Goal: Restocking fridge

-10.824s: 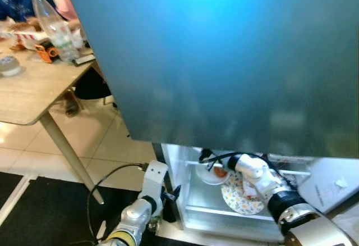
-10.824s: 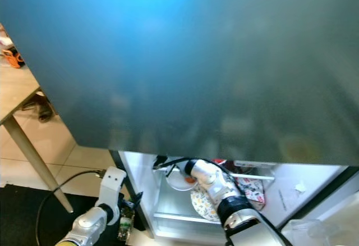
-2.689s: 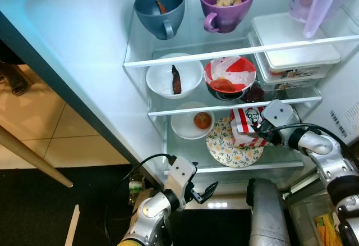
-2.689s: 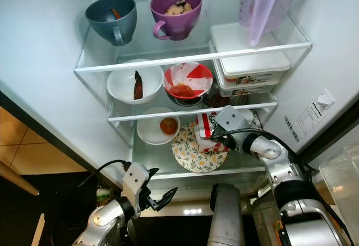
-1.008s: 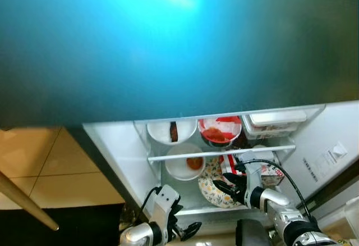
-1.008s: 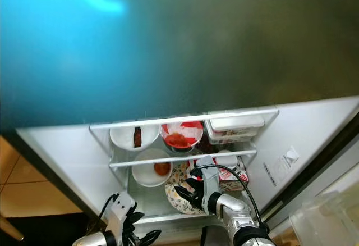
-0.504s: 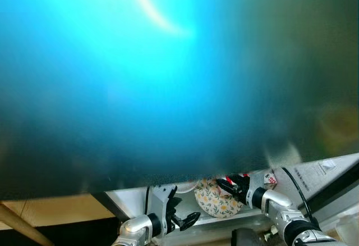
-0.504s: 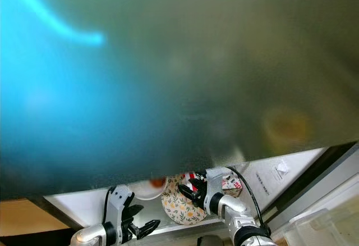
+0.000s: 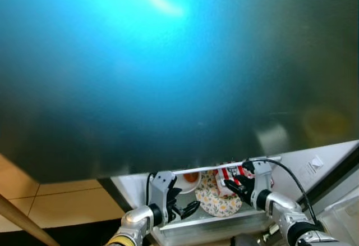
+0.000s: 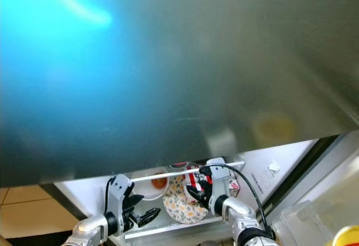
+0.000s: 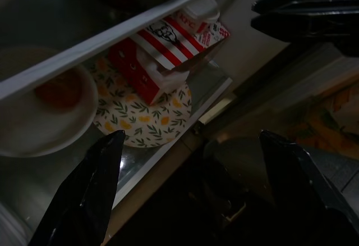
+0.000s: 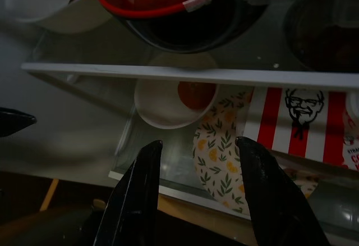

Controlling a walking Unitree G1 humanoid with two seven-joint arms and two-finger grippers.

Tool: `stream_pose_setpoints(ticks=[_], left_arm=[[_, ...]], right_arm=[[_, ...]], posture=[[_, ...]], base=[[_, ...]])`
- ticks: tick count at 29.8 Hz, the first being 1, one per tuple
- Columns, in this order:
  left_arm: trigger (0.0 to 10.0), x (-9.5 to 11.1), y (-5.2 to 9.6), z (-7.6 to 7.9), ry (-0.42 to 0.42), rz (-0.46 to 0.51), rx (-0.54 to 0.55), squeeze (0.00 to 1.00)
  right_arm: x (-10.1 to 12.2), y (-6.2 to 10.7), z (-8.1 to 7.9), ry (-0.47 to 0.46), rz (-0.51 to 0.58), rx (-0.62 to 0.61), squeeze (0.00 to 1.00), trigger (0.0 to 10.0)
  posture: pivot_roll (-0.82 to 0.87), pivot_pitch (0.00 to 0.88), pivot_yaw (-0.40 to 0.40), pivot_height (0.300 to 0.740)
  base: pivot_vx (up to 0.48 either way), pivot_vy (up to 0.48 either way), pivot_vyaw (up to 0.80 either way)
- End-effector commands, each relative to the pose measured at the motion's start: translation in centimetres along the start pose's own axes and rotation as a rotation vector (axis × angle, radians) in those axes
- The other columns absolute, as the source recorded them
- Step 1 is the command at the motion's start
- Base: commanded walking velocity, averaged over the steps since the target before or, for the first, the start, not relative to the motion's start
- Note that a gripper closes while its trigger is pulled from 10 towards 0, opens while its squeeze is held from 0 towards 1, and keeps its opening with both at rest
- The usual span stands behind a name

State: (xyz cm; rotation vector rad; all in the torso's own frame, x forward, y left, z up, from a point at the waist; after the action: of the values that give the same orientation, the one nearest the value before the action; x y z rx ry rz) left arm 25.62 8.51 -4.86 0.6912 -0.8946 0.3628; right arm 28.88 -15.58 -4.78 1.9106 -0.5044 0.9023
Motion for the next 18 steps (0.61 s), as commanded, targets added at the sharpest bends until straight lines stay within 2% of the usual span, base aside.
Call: stream_pose_setpoints(ticks=[1,6,10,13,16,17,18], left_arm=[[10.0,-0.2,0.5,-0.7,0.009,-0.004,0.034,0.00],[10.0,-1.1,0.7,-0.8,0.047,-0.026,0.058,0.00],[10.0,-3.1,1.5,-1.2,0.165,-0.057,0.121,0.00],[10.0,-3.4,1.6,-1.2,0.176,-0.063,0.127,0.00],[10.0,-5.8,2.9,-1.5,0.334,-0.093,0.192,0.00],[10.0,-5.8,2.9,-1.5,0.334,-0.093,0.192,0.00],[10.0,-7.0,3.6,-1.6,0.376,-0.120,0.228,0.00]], right_arm=[[-0.6,0.2,0.2,-0.032,-0.008,-0.011,0.00,10.0],[-1.4,0.4,0.4,-0.039,-0.031,-0.033,0.00,10.0],[-2.6,0.8,1.1,-0.054,-0.069,-0.091,0.00,10.0],[-2.8,0.9,1.1,-0.057,-0.071,-0.099,0.00,10.0],[-3.4,1.4,1.9,-0.078,-0.078,-0.151,0.00,10.0],[-3.4,1.4,1.9,-0.078,-0.078,-0.151,0.00,10.0],[-3.7,1.6,2.1,-0.084,-0.082,-0.165,0.00,10.0]], posture=[[-0.04,0.000,0.032,0.657],[-0.04,0.000,0.030,0.672],[-0.04,0.000,0.028,0.692],[-0.04,0.000,0.028,0.697],[-0.05,0.000,0.030,0.712],[-0.05,0.000,0.030,0.712],[-0.05,0.000,0.030,0.717]], base=[[0.000,0.000,0.00],[0.000,0.000,0.00],[0.000,0.000,0.00],[0.000,0.000,0.00],[0.000,0.000,0.00],[0.000,0.000,0.00],[0.000,0.000,0.00]])
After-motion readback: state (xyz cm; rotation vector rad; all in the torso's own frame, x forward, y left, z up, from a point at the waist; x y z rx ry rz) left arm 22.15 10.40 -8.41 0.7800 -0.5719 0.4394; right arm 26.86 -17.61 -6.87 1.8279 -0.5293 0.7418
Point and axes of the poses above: a point about 5 cm out from each wrist's last joint towards the gripper, its own y axis pointing back from the gripper into the wrist, its own x axis along the axis of the wrist's last joint, z = x × y, the point moved 4 cm from there along -y, pointing out of the wrist towards the gripper, and after that the axes turned 4 degrees about y, right-handed, at the moved point
